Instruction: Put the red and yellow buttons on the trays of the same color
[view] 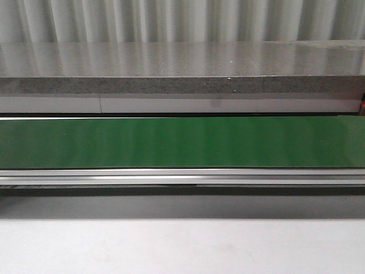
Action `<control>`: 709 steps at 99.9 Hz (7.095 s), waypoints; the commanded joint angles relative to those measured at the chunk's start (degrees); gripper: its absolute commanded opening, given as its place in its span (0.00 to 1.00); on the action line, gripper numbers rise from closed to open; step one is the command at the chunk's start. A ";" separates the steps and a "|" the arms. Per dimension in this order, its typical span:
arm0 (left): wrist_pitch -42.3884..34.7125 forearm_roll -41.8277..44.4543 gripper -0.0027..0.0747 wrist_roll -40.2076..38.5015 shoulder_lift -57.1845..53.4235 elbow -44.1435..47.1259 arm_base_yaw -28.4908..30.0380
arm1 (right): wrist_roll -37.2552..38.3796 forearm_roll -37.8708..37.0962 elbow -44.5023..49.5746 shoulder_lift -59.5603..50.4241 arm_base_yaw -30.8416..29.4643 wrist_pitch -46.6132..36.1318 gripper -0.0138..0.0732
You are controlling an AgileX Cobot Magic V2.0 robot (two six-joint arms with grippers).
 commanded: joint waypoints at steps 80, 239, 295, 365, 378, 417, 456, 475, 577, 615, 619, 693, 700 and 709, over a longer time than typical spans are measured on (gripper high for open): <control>-4.44 -0.13 0.01 0.08 0.35 -1.59 -0.46 | -0.05 1.02 -1.89 -2.04 0.02 -5.56 0.90; -4.44 -0.13 0.01 0.08 0.35 -1.59 -0.46 | -2.11 1.08 28.11 -49.70 20.27 10.34 0.08; -4.44 -0.13 0.01 0.08 0.35 -1.59 -0.46 | -2.11 1.08 28.11 -49.70 20.27 10.34 0.08; -5.62 0.39 0.85 -1.97 1.05 -2.28 -0.35 | -2.11 1.08 28.11 -49.70 20.27 10.34 0.08; -5.64 9.05 0.85 -17.62 4.64 -5.18 0.92 | -2.11 1.08 28.11 -49.70 20.27 10.34 0.08; -5.16 17.11 0.85 -34.61 23.42 -10.64 16.88 | -2.11 1.08 28.11 -49.70 20.27 10.34 0.08; -9.66 12.20 0.81 -34.61 43.66 -17.02 27.66 | -2.11 1.08 28.11 -49.70 20.27 10.36 0.08; -8.68 11.51 0.74 -34.61 52.16 -20.20 27.66 | -2.11 1.08 28.11 -49.70 20.27 10.36 0.08; -7.24 6.01 0.74 -28.47 65.97 -26.50 27.42 | -2.11 1.08 28.11 -49.70 20.27 10.36 0.08; -6.84 5.76 0.74 -28.33 69.77 -27.47 27.42 | -2.11 1.08 28.11 -49.70 20.27 10.36 0.08; -6.95 5.76 0.74 -28.33 70.09 -27.47 27.42 | -2.11 1.08 28.11 -49.70 20.27 10.36 0.08; -6.85 4.52 0.01 -28.05 69.53 -27.56 26.12 | -2.11 1.08 28.11 -49.70 20.27 10.36 0.08; -6.73 4.40 0.01 -26.75 68.17 -27.56 25.12 | -2.11 1.08 28.11 -49.70 20.27 10.36 0.08; -5.92 4.49 0.01 -26.50 65.87 -27.56 23.89 | -2.11 1.08 28.11 -49.70 20.27 10.36 0.08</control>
